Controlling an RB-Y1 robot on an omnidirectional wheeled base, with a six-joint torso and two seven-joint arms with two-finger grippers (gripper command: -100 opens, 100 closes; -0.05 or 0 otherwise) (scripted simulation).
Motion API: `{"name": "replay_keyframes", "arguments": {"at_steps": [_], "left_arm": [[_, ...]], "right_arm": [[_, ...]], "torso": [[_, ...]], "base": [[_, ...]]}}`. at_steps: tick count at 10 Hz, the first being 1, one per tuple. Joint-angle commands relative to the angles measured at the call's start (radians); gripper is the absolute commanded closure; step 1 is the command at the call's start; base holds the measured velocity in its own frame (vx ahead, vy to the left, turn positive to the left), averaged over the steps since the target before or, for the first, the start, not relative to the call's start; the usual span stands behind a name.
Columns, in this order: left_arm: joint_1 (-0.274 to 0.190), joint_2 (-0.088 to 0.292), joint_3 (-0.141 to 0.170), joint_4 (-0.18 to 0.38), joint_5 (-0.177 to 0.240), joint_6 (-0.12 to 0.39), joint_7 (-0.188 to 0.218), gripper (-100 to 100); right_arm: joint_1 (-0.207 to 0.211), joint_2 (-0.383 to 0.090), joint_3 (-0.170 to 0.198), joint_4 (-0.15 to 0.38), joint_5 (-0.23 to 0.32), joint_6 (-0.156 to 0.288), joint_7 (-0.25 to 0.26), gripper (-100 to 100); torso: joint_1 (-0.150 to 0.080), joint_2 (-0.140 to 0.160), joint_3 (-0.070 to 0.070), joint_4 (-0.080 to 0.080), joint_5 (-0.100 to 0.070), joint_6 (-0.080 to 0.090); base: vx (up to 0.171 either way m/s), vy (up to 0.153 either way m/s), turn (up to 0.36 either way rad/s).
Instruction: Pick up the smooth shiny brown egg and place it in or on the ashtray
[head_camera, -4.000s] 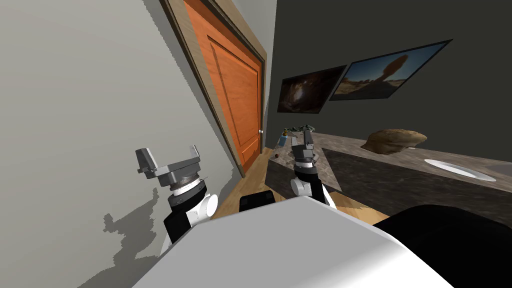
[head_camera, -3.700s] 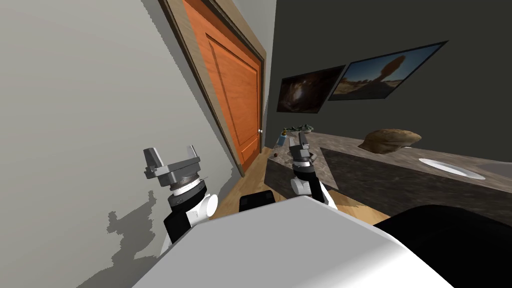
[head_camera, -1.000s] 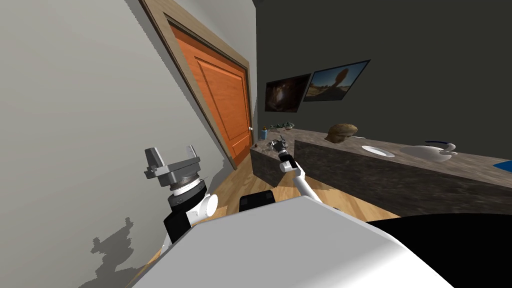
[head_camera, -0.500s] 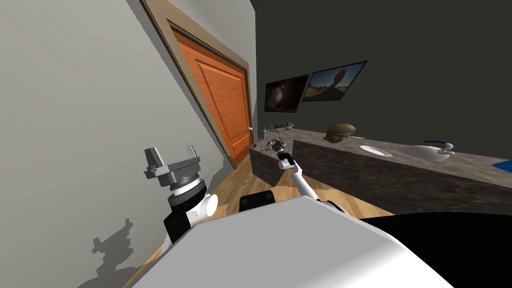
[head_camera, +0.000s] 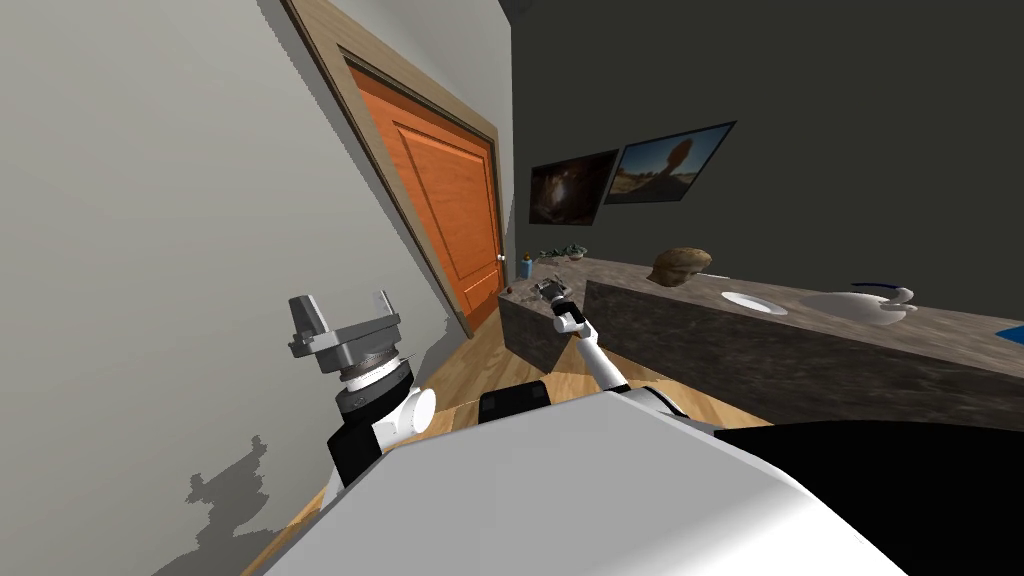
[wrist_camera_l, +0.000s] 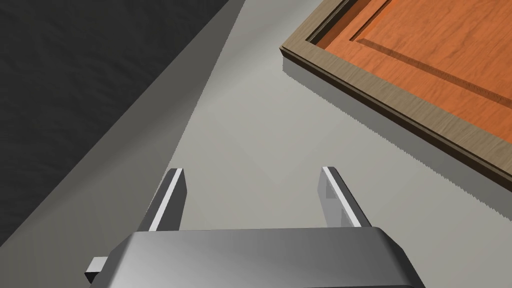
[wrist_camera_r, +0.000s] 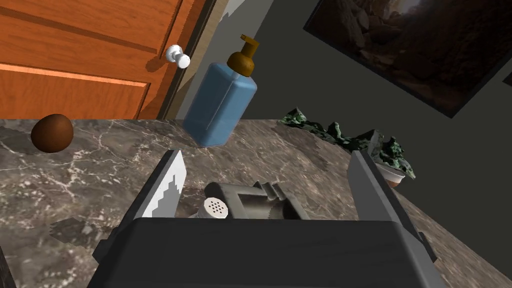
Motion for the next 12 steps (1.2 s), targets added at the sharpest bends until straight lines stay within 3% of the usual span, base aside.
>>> {"name": "replay_keyframes", "arguments": {"at_steps": [1, 2, 4, 5, 9, 10, 12], "left_arm": [[0.000, 0.000, 0.000, 0.000, 0.000, 0.000, 0.000, 0], [0.000, 0.000, 0.000, 0.000, 0.000, 0.000, 0.000, 0], [0.000, 0.000, 0.000, 0.000, 0.000, 0.000, 0.000, 0], [0.000, 0.000, 0.000, 0.000, 0.000, 0.000, 0.000, 0], [0.000, 0.000, 0.000, 0.000, 0.000, 0.000, 0.000, 0], [0.000, 0.000, 0.000, 0.000, 0.000, 0.000, 0.000, 0], [0.000, 0.000, 0.000, 0.000, 0.000, 0.000, 0.000, 0]], "right_arm": [[-0.039, 0.002, -0.004, 0.050, -0.047, 0.040, -0.050, -100], [-0.039, 0.002, -0.004, 0.063, -0.047, 0.040, -0.060, -100], [-0.094, 0.010, -0.013, 0.125, -0.110, 0.092, -0.122, -100], [-0.094, 0.010, -0.013, 0.140, -0.110, 0.092, -0.128, -100], [-0.186, 0.044, -0.031, 0.270, -0.229, 0.189, -0.240, -100], [-0.186, 0.044, -0.031, 0.274, -0.229, 0.189, -0.240, -100], [-0.220, 0.072, -0.040, 0.330, -0.280, 0.231, -0.284, -100]], "torso": [[0.000, 0.000, 0.000, 0.000, 0.000, 0.000], [0.000, -0.001, 0.000, 0.000, 0.000, 0.000], [0.001, -0.001, -0.001, 0.000, 0.000, 0.000], [0.001, -0.002, -0.001, 0.000, 0.000, 0.000], [0.003, -0.005, -0.003, -0.001, 0.001, 0.000], [0.003, -0.006, -0.003, -0.001, 0.001, 0.000], [0.002, -0.004, -0.002, -0.001, 0.000, 0.000]], "base": [[0.018, -0.020, 0.044], [0.018, -0.013, 0.019], [0.032, -0.007, 0.039], [0.038, -0.003, 0.018], [0.069, 0.012, 0.045], [0.071, 0.012, 0.018], [0.068, 0.007, 0.032]]}}
